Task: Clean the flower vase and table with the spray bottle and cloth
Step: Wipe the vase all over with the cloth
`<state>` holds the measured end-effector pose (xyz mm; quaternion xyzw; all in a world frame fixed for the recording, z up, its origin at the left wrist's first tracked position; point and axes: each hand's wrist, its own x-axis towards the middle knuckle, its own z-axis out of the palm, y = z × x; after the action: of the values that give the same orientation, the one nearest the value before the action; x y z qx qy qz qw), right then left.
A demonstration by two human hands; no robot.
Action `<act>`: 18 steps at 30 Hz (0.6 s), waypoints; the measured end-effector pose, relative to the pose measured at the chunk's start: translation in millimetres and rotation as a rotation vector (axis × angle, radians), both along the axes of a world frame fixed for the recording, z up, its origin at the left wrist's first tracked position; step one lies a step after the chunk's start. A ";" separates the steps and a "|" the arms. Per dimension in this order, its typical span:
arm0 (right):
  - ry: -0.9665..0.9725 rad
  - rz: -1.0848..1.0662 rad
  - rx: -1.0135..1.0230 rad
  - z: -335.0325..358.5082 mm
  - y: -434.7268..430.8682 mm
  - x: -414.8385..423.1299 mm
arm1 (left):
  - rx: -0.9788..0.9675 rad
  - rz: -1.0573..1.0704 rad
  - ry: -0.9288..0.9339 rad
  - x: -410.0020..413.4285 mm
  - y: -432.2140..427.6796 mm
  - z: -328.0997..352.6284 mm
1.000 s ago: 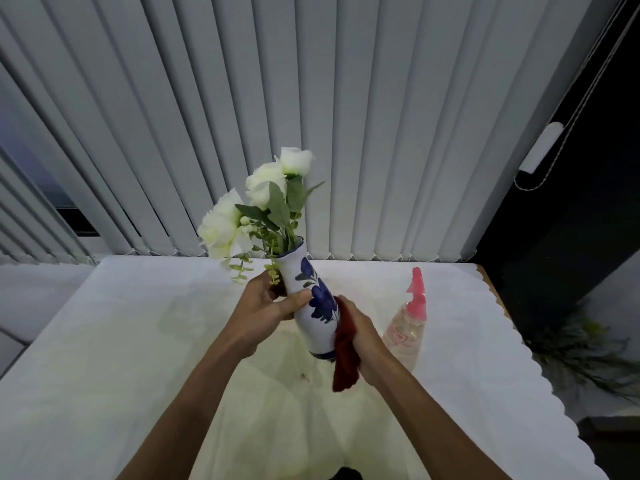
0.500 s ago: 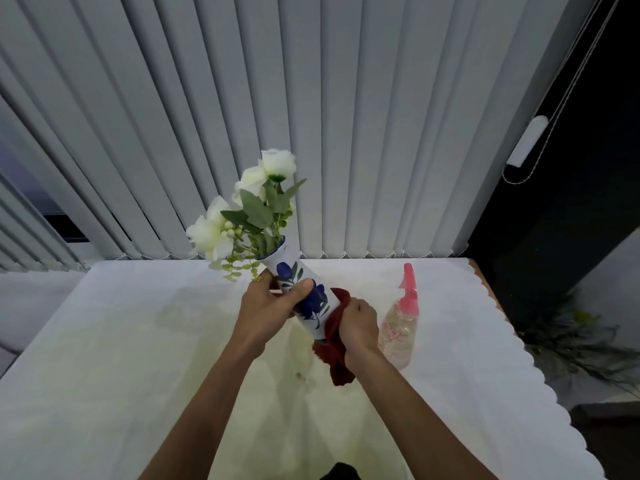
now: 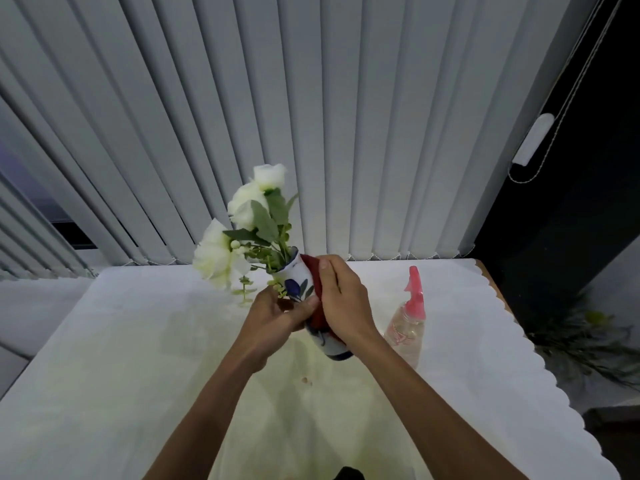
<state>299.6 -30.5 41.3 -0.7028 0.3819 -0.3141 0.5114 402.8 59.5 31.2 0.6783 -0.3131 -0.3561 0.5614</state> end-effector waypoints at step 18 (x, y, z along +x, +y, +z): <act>-0.087 0.143 0.150 -0.2 -16.9 -2.1 | -0.009 -0.006 0.054 -1.5 -5.3 -2.3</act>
<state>297.5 -47.4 41.1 -0.6738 0.3307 -0.2777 0.5996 401.3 54.2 28.9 0.6650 -0.3014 -0.3746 0.5715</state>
